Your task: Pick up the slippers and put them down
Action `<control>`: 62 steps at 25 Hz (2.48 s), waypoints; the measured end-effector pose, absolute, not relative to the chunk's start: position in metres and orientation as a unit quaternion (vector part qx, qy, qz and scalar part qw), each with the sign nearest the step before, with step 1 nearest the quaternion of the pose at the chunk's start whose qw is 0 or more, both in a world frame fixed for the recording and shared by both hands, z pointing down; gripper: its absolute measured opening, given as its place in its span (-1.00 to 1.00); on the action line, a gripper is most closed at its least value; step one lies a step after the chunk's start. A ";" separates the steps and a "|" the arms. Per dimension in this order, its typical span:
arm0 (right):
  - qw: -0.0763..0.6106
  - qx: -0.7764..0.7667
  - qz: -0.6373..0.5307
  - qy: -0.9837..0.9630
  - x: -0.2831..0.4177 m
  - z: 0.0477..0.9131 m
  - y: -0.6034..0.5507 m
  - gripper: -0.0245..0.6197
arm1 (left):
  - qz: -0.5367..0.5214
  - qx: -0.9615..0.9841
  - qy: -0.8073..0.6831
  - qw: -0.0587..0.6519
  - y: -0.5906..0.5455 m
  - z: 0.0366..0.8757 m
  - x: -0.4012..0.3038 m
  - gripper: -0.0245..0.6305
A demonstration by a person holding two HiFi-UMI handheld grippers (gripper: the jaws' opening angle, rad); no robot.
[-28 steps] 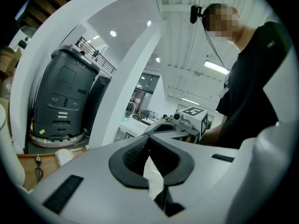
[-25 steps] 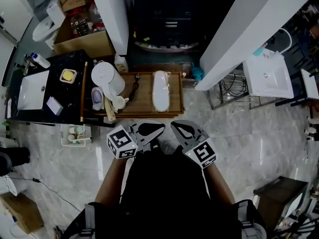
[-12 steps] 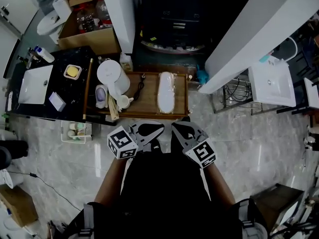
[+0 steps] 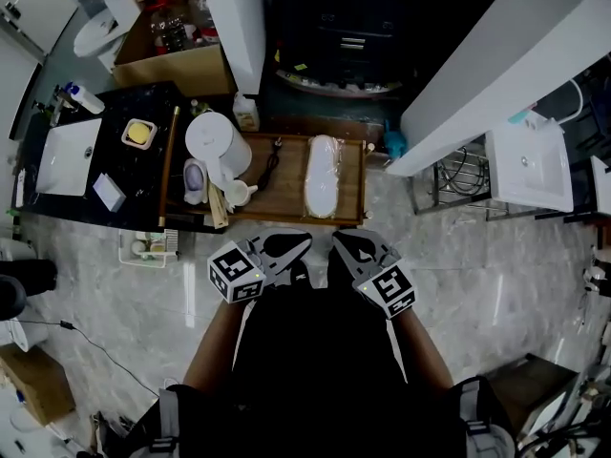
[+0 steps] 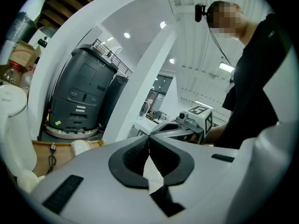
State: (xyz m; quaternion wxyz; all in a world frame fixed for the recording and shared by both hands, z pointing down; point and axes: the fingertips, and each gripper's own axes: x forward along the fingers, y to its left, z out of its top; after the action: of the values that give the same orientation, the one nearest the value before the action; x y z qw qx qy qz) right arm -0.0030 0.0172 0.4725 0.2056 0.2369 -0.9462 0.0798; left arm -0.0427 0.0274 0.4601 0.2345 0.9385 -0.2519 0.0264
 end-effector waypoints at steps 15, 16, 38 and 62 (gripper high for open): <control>0.217 0.242 0.116 -0.939 0.024 0.509 -0.045 -0.90 | 0.038 0.915 -0.285 0.284 -0.035 0.499 -0.029 -0.88; 0.217 0.240 0.120 -0.939 0.023 0.512 -0.047 -0.90 | 0.039 0.914 -0.285 0.287 -0.038 0.502 -0.028 -0.88; 0.318 0.191 0.171 -0.913 0.019 0.622 -0.098 -0.28 | 0.105 0.862 -0.339 0.362 -0.082 0.612 -0.053 -0.31; 0.391 0.179 0.297 -0.853 0.023 0.765 -0.115 -0.06 | 0.172 0.796 -0.345 0.466 -0.103 0.755 -0.067 -0.20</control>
State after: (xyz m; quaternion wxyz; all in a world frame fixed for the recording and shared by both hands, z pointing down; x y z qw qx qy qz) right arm 0.0227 -0.1148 0.7652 0.3911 0.1786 -0.8527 0.2967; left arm -0.0667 -0.1035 0.7554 0.4664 0.7961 -0.3453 0.1717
